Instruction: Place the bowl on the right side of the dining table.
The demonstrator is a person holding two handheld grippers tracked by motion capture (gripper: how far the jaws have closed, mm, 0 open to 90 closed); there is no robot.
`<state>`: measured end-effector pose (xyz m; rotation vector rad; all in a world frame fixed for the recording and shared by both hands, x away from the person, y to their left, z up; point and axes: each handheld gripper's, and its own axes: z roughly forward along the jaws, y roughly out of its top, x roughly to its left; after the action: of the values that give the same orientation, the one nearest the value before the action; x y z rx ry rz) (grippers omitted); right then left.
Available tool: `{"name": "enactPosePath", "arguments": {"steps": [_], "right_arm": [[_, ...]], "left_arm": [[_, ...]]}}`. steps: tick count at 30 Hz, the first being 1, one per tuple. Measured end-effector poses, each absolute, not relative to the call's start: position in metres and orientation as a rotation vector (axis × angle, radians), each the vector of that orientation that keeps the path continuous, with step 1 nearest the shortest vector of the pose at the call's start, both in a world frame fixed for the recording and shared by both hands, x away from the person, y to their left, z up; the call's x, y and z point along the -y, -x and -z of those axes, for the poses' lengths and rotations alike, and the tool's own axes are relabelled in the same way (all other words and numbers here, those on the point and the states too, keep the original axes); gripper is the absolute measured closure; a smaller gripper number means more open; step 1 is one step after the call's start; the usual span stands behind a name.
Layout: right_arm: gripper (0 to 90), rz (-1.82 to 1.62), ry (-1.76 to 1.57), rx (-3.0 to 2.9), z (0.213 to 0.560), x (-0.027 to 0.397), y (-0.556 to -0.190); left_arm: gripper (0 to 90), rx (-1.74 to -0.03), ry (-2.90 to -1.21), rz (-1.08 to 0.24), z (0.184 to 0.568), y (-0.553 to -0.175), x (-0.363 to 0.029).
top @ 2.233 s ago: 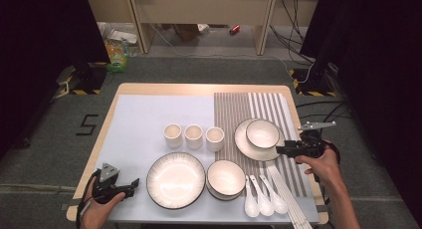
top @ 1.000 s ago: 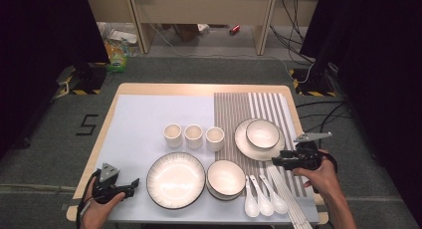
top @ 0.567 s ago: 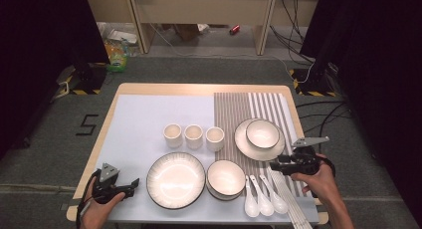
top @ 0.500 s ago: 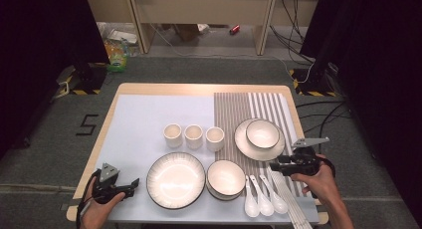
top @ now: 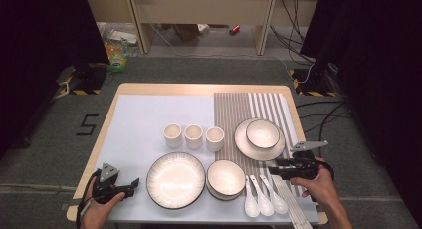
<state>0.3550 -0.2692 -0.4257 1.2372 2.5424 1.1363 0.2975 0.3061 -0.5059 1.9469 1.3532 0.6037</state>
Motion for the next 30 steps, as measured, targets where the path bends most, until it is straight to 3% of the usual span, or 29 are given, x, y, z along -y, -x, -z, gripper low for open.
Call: {"name": "enactPosePath", "arguments": {"steps": [30], "right_arm": [[48.4,-1.165,-1.236,-2.525,0.435,0.270,-0.340]], "left_arm": [[13.9,-1.353,-1.947,-0.604,0.506,-0.297,-0.306]]}}
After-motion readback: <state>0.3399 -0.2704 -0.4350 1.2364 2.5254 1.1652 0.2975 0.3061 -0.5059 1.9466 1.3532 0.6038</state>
